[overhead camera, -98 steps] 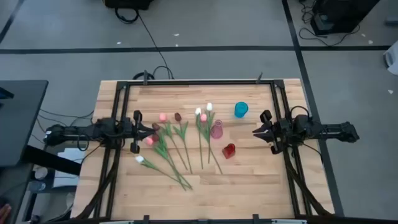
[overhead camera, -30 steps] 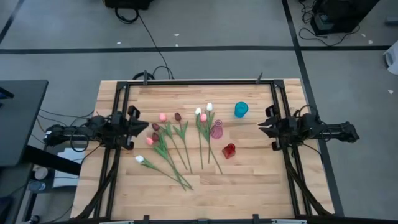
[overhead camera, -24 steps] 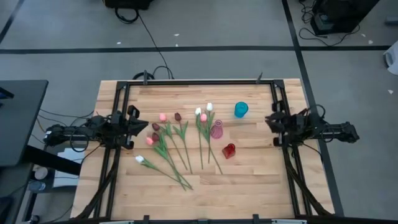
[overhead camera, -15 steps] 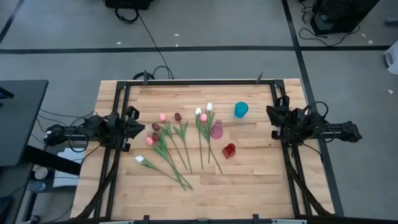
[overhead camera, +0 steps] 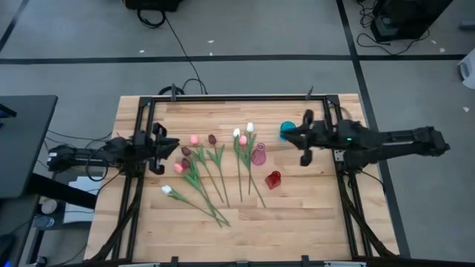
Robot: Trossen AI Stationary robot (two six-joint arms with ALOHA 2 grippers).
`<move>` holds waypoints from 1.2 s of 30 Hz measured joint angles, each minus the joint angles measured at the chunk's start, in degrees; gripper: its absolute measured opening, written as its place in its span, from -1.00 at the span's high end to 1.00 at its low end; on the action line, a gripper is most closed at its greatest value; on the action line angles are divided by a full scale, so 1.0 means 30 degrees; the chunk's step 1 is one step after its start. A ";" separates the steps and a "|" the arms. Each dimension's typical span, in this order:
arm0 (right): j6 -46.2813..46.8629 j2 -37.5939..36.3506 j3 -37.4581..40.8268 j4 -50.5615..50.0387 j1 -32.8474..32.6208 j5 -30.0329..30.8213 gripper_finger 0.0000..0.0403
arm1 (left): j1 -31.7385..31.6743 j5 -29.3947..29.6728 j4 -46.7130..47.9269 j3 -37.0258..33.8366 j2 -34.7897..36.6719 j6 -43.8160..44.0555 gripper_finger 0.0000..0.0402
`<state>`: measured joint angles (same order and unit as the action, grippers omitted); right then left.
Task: Sort flowers into vase by color
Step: Put the right red flower into the pink vase
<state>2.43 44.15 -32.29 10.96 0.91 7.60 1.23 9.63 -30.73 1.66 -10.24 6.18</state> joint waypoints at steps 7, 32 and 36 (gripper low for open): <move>-0.1288 0.5273 -0.3508 -0.2139 -0.0712 -0.0397 0.60 | 0.0000 0.0415 0.0168 0.1642 -0.3167 0.1374 0.24; 0.2264 2.0016 -1.7877 -1.0846 -0.1070 0.2057 -0.04 | 0.0000 0.2987 0.2926 0.2868 -0.5493 0.3542 0.06; 0.2724 2.2463 -2.0604 -1.2944 -0.0605 0.1788 0.00 | 0.0000 0.2160 0.3583 0.2868 -0.5602 0.3026 0.06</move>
<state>10.60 111.54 -94.11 -27.87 -0.91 12.97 1.23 16.11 -19.98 10.26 -27.05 15.26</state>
